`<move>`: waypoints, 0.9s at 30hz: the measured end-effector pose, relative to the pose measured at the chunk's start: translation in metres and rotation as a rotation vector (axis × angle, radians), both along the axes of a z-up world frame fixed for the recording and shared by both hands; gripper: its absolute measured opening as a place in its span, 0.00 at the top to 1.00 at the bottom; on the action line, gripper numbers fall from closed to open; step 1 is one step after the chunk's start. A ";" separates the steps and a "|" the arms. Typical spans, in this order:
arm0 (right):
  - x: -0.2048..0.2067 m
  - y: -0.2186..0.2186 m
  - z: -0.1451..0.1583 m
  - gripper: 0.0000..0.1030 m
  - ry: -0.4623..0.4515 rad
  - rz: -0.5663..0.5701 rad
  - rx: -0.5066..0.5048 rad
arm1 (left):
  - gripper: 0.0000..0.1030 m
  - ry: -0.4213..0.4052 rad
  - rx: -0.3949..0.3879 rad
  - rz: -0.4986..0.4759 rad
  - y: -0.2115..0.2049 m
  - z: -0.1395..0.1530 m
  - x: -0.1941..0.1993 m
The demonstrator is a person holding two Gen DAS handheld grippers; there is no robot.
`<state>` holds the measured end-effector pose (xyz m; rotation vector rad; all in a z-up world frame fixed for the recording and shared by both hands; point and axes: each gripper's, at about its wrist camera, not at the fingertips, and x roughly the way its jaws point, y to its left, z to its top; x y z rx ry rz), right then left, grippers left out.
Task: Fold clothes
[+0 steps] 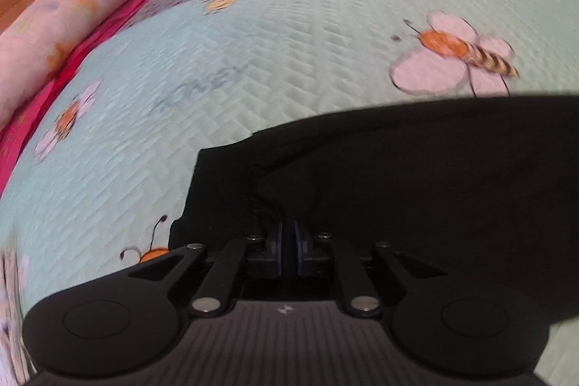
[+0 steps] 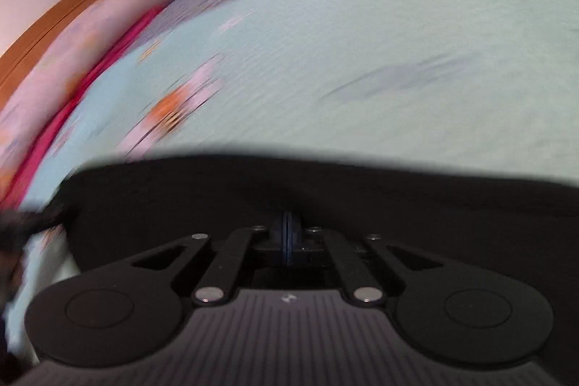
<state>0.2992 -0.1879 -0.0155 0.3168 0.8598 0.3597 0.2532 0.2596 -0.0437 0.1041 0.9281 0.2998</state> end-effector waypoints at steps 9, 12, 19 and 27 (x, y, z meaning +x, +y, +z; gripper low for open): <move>-0.074 -0.184 0.032 0.60 -0.114 -0.208 0.138 | 0.91 -0.088 -0.061 -0.186 -0.110 0.037 -0.027; -0.092 -0.237 0.017 0.51 -0.098 -0.285 0.154 | 0.81 -0.093 -0.151 -0.282 -0.164 0.038 -0.024; -0.111 -0.315 -0.021 0.51 -0.021 -0.371 0.252 | 0.75 -0.039 -0.177 -0.404 -0.275 0.017 -0.007; -0.090 -0.328 -0.049 0.51 0.045 -0.209 0.516 | 0.67 -0.017 -0.125 -0.424 -0.315 0.000 0.001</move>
